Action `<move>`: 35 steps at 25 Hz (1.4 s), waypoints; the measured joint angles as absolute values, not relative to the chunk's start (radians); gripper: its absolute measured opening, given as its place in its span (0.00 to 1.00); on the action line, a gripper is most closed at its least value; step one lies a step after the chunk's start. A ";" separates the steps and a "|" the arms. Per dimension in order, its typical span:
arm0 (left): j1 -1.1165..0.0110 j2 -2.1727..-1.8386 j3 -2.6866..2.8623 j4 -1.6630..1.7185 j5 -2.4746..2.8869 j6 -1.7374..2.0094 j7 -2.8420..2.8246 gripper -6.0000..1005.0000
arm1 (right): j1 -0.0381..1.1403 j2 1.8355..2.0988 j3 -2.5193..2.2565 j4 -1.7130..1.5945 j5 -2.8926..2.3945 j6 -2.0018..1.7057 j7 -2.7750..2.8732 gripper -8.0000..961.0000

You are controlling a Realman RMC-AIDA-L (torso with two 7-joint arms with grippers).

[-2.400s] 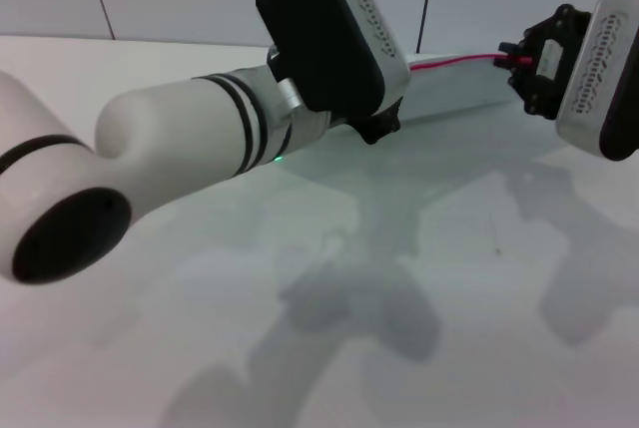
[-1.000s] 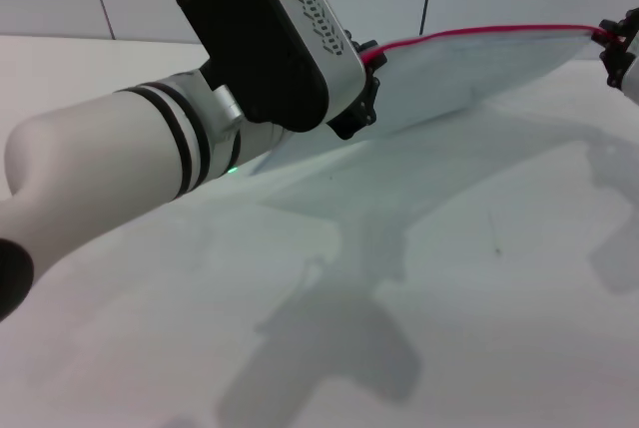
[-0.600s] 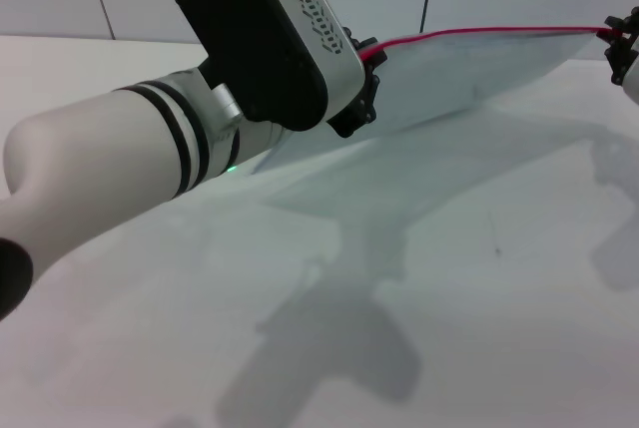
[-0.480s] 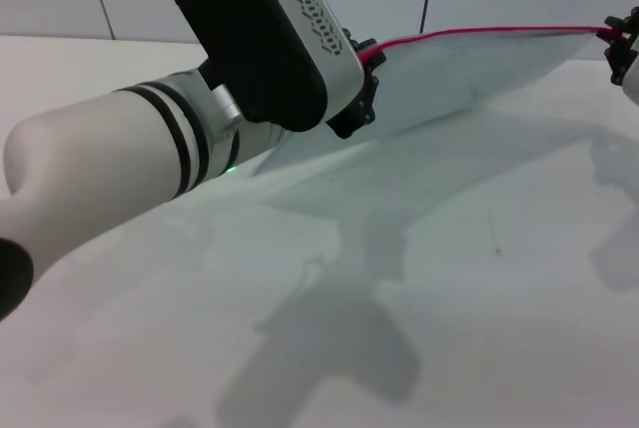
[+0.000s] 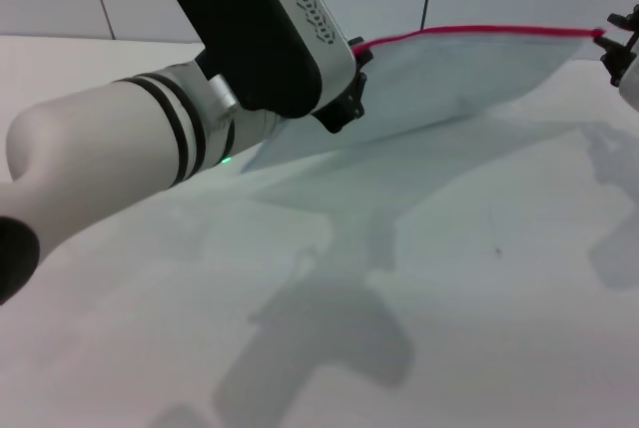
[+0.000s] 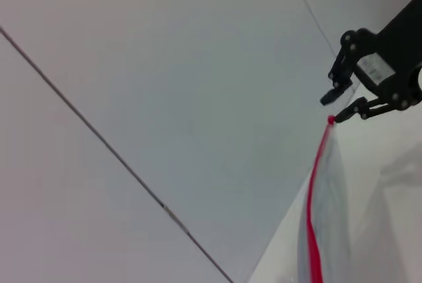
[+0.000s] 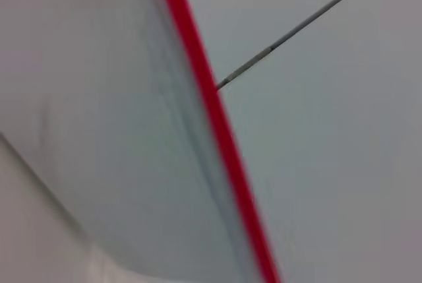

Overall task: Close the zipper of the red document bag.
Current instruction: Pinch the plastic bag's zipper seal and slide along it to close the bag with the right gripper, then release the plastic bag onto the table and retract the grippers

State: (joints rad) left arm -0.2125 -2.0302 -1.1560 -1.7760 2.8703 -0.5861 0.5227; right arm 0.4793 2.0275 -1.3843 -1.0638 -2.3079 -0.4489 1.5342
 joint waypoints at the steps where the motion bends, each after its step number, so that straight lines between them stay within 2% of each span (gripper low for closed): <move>1: -0.216 -2.030 -1.158 -1.771 2.870 -0.588 0.518 0.06 | 0.480 2.028 -1.385 -1.061 -2.307 -0.445 1.534 0.25; 7: -0.228 -2.032 -1.172 -1.753 2.862 -0.578 0.488 0.07 | 0.480 2.030 -1.390 -1.054 -2.300 -0.418 1.534 0.34; 14: -0.239 -2.032 -1.183 -1.738 2.862 -0.573 0.467 0.33 | 0.471 2.034 -1.409 -1.054 -2.253 -0.384 1.549 0.46; 18: -0.239 -2.030 -1.204 -1.723 2.860 -0.518 0.433 0.48 | 0.448 2.034 -1.440 -1.063 -2.101 -0.315 1.549 0.46; 21: -0.228 -2.031 -1.226 -1.692 2.857 -0.435 0.412 0.72 | 0.425 2.035 -1.477 -1.091 -1.931 -0.271 1.549 0.46; 26: -0.191 -2.030 -1.262 -1.607 2.826 -0.155 0.319 0.83 | 0.351 2.035 -1.553 -1.218 -1.644 -0.239 1.530 0.45; 35: -0.197 -2.029 -1.267 -1.386 2.727 0.217 0.292 0.83 | 0.323 2.030 -1.852 -1.285 -1.573 0.150 1.542 0.45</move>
State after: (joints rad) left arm -0.1968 -2.0292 -1.2667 -1.3863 2.7267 0.2174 0.2921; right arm 0.3232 2.0302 -1.8521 -1.2845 -1.5725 0.1504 1.5421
